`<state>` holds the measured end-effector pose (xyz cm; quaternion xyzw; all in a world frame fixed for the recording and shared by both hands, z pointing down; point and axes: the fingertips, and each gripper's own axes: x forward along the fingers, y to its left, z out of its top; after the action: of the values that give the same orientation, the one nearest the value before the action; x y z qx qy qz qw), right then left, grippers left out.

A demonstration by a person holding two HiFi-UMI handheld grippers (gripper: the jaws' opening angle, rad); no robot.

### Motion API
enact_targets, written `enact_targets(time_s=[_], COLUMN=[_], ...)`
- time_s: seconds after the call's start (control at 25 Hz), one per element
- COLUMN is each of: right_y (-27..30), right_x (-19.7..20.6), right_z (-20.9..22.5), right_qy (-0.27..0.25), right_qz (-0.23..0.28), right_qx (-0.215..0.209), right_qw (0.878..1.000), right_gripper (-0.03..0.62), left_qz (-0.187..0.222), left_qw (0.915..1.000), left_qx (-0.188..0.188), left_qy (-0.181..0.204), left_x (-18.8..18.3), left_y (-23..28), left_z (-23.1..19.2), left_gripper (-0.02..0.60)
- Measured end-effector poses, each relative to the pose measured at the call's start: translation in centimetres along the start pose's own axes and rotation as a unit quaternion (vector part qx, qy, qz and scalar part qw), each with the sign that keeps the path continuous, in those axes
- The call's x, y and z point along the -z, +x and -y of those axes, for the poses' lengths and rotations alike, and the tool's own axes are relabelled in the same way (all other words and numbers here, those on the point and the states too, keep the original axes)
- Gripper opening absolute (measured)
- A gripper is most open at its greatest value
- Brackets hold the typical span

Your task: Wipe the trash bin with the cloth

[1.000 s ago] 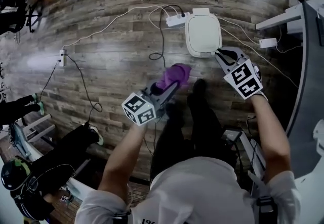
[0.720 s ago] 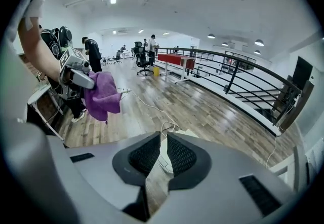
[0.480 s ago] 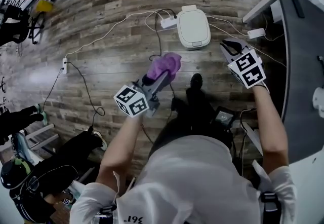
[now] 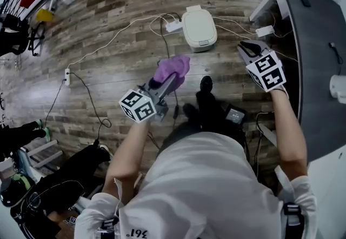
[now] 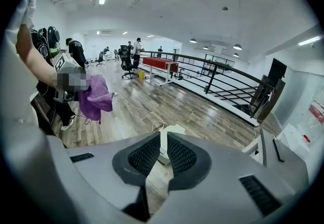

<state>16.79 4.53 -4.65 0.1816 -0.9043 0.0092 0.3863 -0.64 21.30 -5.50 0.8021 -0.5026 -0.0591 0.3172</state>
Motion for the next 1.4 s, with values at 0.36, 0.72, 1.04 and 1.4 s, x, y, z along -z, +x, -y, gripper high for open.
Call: enact_targets(time_s=[0.36,0.72,1.04,1.4], right_y=[-3.1,-6.6,-10.7,-15.1], right_x=[-0.2,0.6,1.1,2.2], right_z=[-1.3,-5.3,-7.8,-4.8], right_qy=[0.017,0.044,0.101,0.133], right_qz=[0.009,0.026,0.067,0.091], right_qx=[0.026,0.033,0.016,0.015], right_qw=[0.999,0.998,0.992,0.987], right_gripper=[0.044,0.044,0.044,0.009], left_qz=[0.003,0.013,0.027,0.044], left_qw=[0.9998,0.9989,0.9975,0.9973], left_qx=[0.019,0.044,0.065,0.059], left_qy=[0.009,-0.004,0.0,0.002], left_x=[-1.0,-0.9,-1.3,-2.5], left_y=[-1.0,-2.6,-2.9,-0.3], left_z=[2.8,6.4,11.4,15.3], left_gripper=[0.1,0.1,0.1,0.1])
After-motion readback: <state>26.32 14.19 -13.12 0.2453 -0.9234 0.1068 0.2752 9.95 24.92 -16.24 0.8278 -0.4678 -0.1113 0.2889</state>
